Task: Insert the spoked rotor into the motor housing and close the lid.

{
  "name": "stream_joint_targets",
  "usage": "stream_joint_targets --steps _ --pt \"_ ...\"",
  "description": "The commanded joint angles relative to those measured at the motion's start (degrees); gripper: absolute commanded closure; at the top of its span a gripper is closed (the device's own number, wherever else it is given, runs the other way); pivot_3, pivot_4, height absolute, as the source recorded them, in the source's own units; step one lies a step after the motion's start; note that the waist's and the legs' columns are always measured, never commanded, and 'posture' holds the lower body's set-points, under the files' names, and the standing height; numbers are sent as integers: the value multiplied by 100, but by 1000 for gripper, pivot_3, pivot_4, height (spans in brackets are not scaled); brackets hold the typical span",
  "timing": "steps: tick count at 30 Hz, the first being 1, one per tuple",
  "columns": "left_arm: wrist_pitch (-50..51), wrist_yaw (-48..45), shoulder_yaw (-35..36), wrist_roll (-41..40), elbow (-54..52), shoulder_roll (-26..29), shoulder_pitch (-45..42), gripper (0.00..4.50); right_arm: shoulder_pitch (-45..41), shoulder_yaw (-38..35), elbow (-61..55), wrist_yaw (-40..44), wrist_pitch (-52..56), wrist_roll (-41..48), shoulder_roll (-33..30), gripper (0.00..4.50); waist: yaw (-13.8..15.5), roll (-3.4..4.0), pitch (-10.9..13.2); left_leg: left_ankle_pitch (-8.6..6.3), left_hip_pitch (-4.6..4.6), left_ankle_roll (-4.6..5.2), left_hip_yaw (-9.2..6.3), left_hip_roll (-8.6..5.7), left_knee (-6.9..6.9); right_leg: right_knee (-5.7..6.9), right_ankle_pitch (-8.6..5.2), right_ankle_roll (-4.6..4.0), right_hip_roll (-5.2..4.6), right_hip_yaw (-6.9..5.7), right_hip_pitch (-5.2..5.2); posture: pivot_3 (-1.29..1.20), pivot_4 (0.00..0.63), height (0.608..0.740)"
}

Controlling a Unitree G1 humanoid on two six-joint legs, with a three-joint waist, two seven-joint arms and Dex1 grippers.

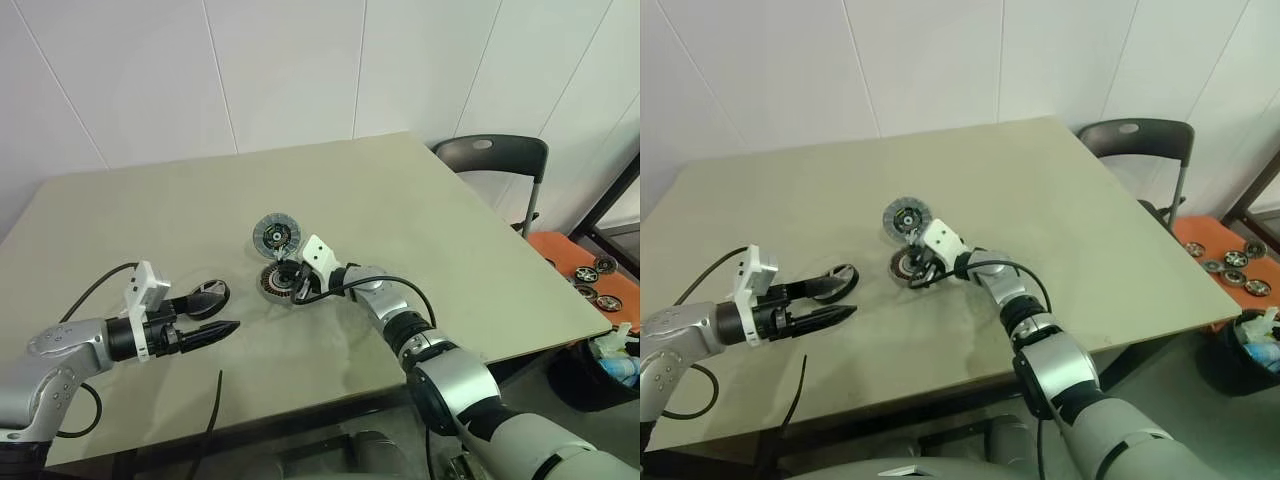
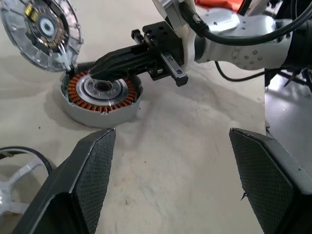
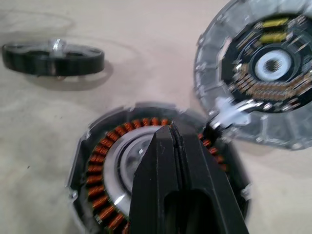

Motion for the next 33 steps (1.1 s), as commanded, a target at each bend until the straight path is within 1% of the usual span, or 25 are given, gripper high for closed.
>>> stream_joint_targets --steps 1,9,18,21,23,29,33 --pt "-145 8 -18 84 -107 -92 -71 506 -106 104 62 -190 -80 -148 120 4474 -5 -2 -1 0 0 0 -1 0 0 2 0 0 0 2 -3 0 0 740" --pt "-90 173 -115 131 -285 -370 -91 506 -185 220 219 -594 -165 -350 293 4474 -34 -5 -3 1 10 -1 -7 0 5 35 -5 14 2 5 -6 0 0 740" --pt "-108 483 -111 147 -428 -736 58 506 -298 301 214 -888 -275 -460 522 4474 -125 -9 -6 1 5 -2 -11 0 5 35 7 11 1 6 -13 0 0 740" --pt "-128 564 -131 149 -483 -872 133 506 -419 194 289 -1303 -241 -444 519 4474 -118 -9 -6 1 2 -2 -13 0 3 35 7 10 0 5 -18 0 0 740" --pt "-136 593 -158 139 -537 -950 202 506 -488 149 332 -1420 -231 -409 516 4474 -119 -8 -5 2 2 -2 -13 0 4 35 6 9 0 6 -18 0 0 740" --pt "-136 610 -136 151 -566 -1005 247 506 -583 147 430 -1639 -279 -424 496 4474 -120 -8 -5 1 2 -2 -13 0 4 35 6 10 1 5 -17 0 0 740" --pt "-119 622 -11 131 -541 -942 213 506 -539 223 428 -1487 -327 -448 511 4474 -122 -9 -6 1 1 -2 -12 0 4 33 6 10 1 5 -17 0 0 740"
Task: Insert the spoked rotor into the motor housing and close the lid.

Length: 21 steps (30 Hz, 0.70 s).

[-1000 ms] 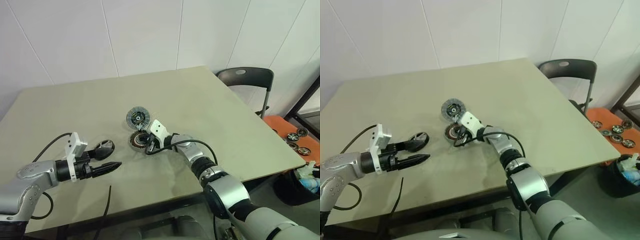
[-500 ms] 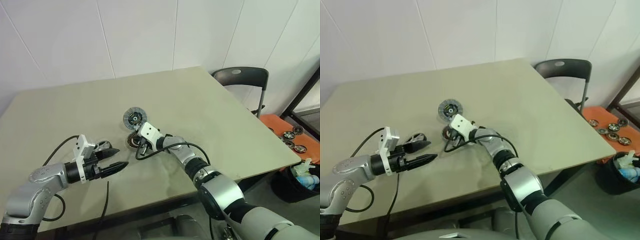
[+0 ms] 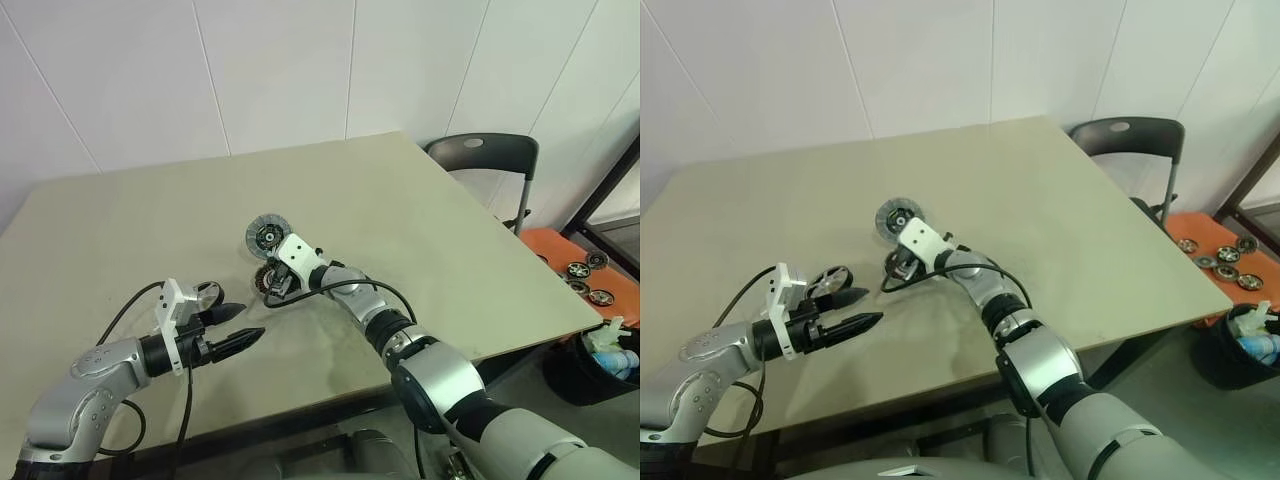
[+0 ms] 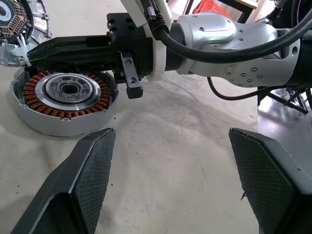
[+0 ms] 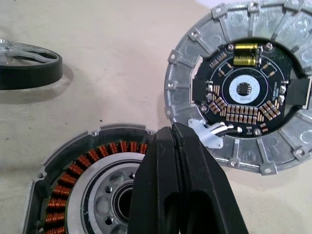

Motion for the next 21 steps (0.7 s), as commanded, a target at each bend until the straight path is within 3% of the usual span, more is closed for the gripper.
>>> stream_joint_targets --steps 1,8,17,21 --pt "-95 25 254 -59 -144 113 -84 506 -132 -6 -63 166 -162 0 62 4474 0 0 0 0 0 0 0 0 0 0 0 0 0 0 0 0 0 740" --pt "-105 3 525 -86 -82 241 -66 506 -145 -353 -196 803 -65 491 215 4474 -3 3 2 0 1 0 -1 1 0 1 0 1 1 -1 0 0 0 740" --pt "-115 -19 789 -93 -24 402 -148 506 -83 -157 145 274 19 77 85 4474 -1 5 3 0 0 0 0 0 0 0 0 0 0 0 0 0 0 740" --pt "-192 8 912 0 68 440 -167 506 -63 -204 91 402 31 106 57 4474 -4 6 4 0 3 0 0 0 1 2 0 0 1 0 2 0 0 740"
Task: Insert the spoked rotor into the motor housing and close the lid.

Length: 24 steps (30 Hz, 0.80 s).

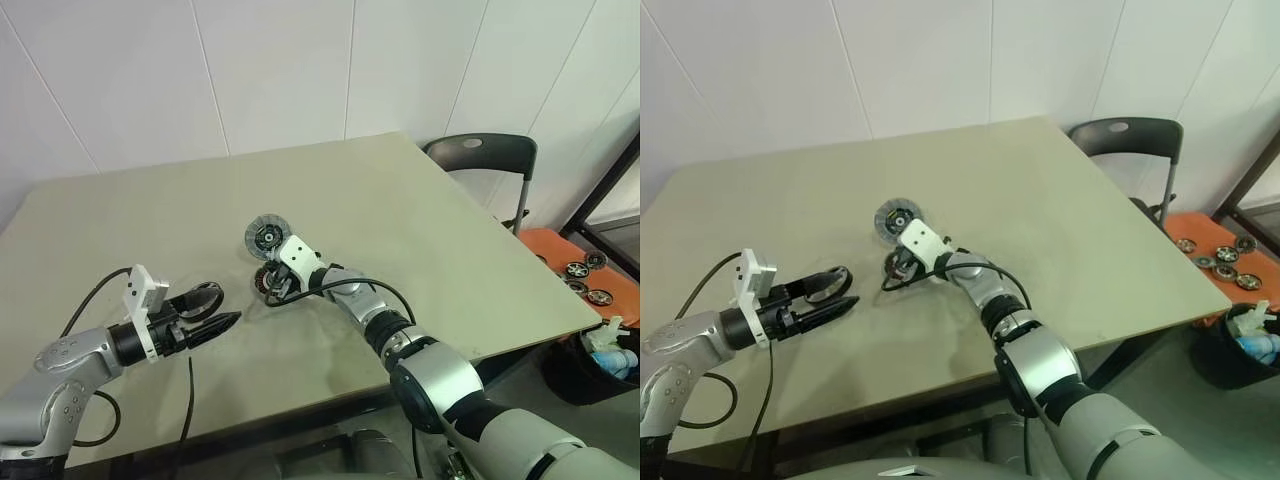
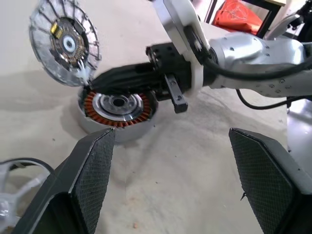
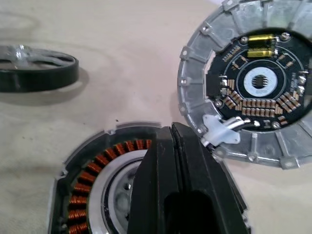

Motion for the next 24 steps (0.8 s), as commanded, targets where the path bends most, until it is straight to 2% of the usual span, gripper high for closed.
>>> stream_joint_targets --steps 1,5,7,10,12,16,21,24 --pt "-227 35 281 82 55 126 -82 506 -85 -182 -111 300 23 219 12 4474 -2 -1 0 0 0 0 0 0 1 0 0 0 1 0 0 0 0 740" --pt "-235 -17 556 23 26 180 276 506 -136 -589 -688 1651 427 964 -102 4474 -20 1 1 0 -1 0 0 3 0 0 1 1 2 0 -2 0 0 740" --pt "-124 21 792 -200 -281 96 629 506 -28 -612 -1215 2555 885 1299 -272 4474 -18 4 3 0 -2 0 0 3 -3 -2 1 3 1 0 -2 0 0 740" --pt "-55 116 1058 -383 -674 -49 1245 506 152 -524 -1956 3331 1473 1553 -551 4474 2 5 3 -1 -8 1 0 7 -4 -5 -3 8 -6 0 -6 0 0 740" --pt "-75 395 1334 -542 -1043 -435 1888 506 166 -517 -2289 3494 1733 1619 -772 4474 4 9 6 -2 -10 1 0 10 -5 -7 -5 11 -12 0 -6 0 0 740" --pt "-106 1076 1627 -841 -1362 -1058 2333 506 171 -537 -2517 3393 1976 1671 -873 4474 46 6 7 -2 -10 1 4 8 0 -9 -27 14 -17 0 -4 0 0 740" --pt "-255 2045 1481 -1374 -1765 -2446 2872 506 146 -529 -2324 3193 2007 1626 -903 4474 24 4 7 -2 -2 0 9 10 6 -11 -30 8 -11 -4 23 0 0 740" --pt "-326 2568 1263 -1312 -1462 -3109 2907 506 157 -464 -2299 3205 1985 1589 -905 4474 24 -7 0 -2 -2 0 17 5 8 -15 -31 8 -10 -4 27 0 0 740"
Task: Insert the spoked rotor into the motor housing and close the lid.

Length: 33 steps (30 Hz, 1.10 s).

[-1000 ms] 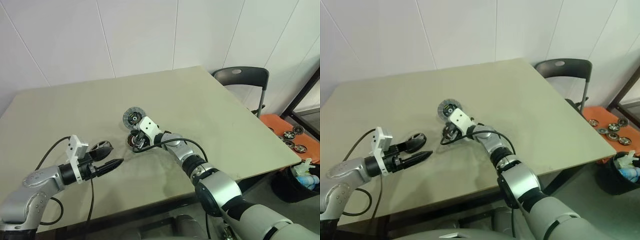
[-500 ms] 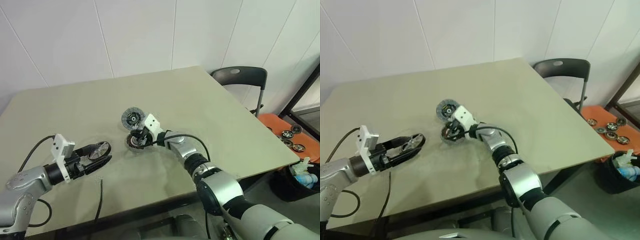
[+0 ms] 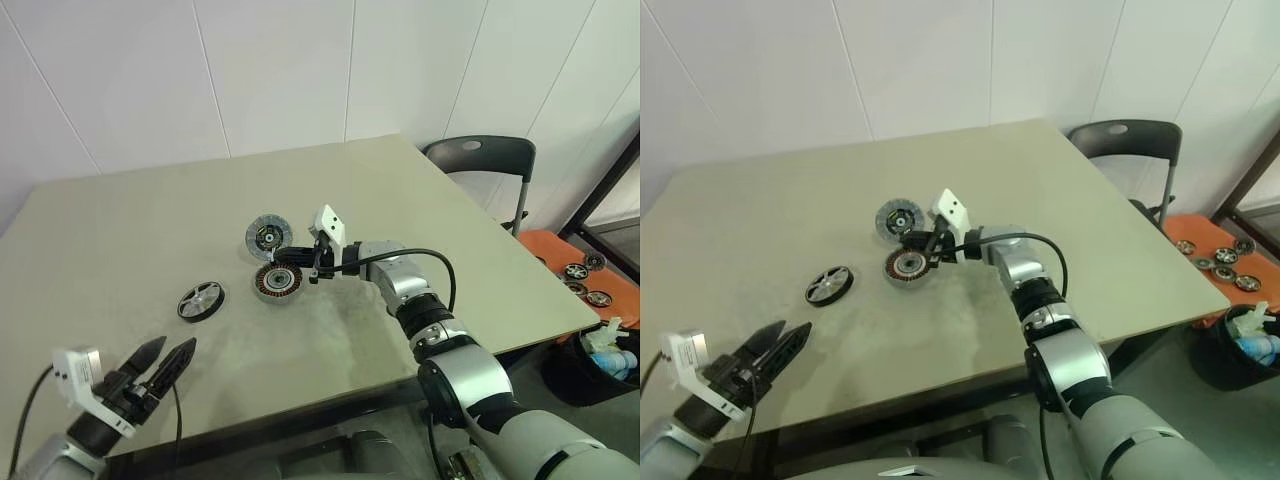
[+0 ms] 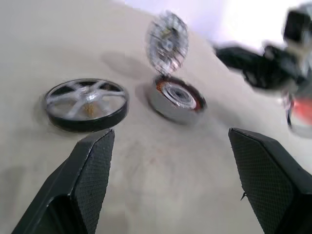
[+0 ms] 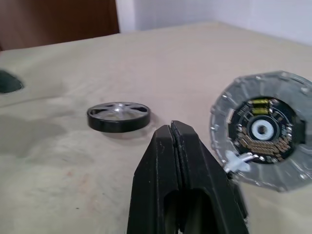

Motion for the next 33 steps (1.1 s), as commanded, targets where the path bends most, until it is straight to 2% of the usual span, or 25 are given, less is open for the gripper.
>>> stream_joint_targets --steps 1,6,15,18,25,28,33 --pt "-145 625 -215 -96 218 -495 -120 506 -125 26 -22 -14 -50 32 28 4474 10 -11 -7 0 0 0 3 -2 0 -2 0 0 0 0 0 0 0 740" --pt "-247 1299 -266 -201 693 -936 -783 506 -203 40 106 -88 -109 -18 18 4474 32 -26 -14 0 0 0 -2 -5 9 1 1 0 5 -9 -2 0 0 740" --pt "-65 1610 -627 -214 1298 -590 -2169 506 -141 -14 59 -234 -123 -29 -90 4474 15 -28 -15 1 0 0 1 -8 9 -2 5 1 4 -7 -1 0 0 740" --pt "40 1793 -746 91 1651 -373 -2335 506 -116 -27 33 -302 -126 -27 -125 4474 7 -28 -16 1 1 0 0 -7 6 -1 9 2 4 -6 -3 0 0 740" --pt "428 1753 -695 -404 1341 -147 -1969 506 29 -54 -185 -345 -86 39 -288 4474 8 -28 -16 1 2 0 -3 -7 4 1 7 3 3 -5 -4 0 0 740" --pt "501 1583 -679 -672 1106 -82 -1704 506 115 59 -450 89 -233 85 -432 4474 14 -27 -15 1 1 0 -2 -7 3 -1 5 2 2 -2 -5 0 0 740" --pt "511 1376 -656 -952 983 33 -1524 506 328 404 -1024 2355 -312 497 -1081 4474 59 -25 -13 1 0 0 1 -7 5 -3 2 5 3 -7 -3 0 0 740"
